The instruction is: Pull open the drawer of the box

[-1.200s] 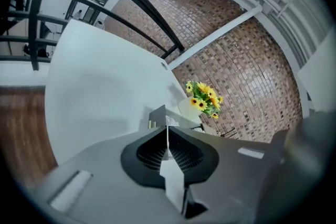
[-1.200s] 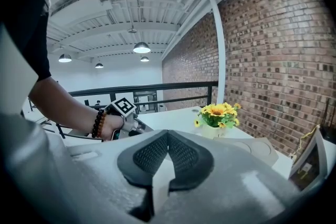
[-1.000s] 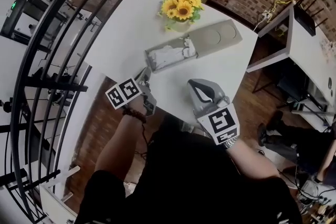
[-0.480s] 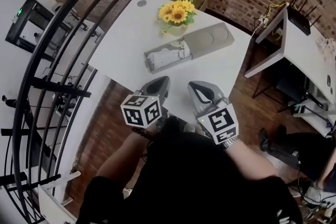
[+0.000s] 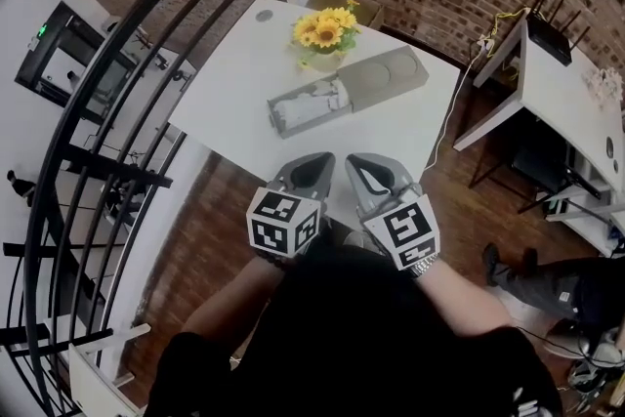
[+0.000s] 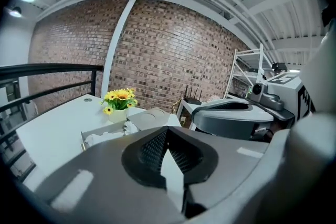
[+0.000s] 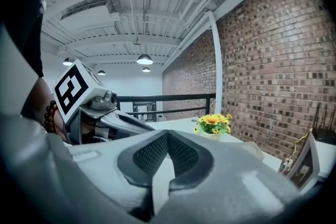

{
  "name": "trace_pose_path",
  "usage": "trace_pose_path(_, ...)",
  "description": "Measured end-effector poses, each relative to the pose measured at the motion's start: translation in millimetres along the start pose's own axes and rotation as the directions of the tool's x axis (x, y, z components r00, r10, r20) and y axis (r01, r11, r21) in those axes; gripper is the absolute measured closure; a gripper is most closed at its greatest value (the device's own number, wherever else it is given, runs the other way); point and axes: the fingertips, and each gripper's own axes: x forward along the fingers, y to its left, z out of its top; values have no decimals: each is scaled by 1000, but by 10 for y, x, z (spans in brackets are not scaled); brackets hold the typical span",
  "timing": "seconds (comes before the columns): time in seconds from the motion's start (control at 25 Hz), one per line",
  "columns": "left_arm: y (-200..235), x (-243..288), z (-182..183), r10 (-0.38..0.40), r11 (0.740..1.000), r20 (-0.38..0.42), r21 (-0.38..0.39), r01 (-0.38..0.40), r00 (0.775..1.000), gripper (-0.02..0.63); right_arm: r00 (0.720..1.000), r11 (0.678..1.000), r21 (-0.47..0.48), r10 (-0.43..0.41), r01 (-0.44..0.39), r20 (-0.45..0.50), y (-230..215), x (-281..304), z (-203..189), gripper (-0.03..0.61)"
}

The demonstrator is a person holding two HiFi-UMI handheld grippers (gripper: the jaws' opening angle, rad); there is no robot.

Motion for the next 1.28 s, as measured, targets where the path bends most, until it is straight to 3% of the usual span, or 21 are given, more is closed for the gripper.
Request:
trace_pose_path(0.48,-105,-120,59,23,999,34,36,-24,999,600,1000,1000,-16,9,-9,10,69,-82,40,586)
trace_pose_path(1.28,26,-260,72,-20,999,33,39,19,999,600,999,999,-25,-40,40,2,235,-6,140,586)
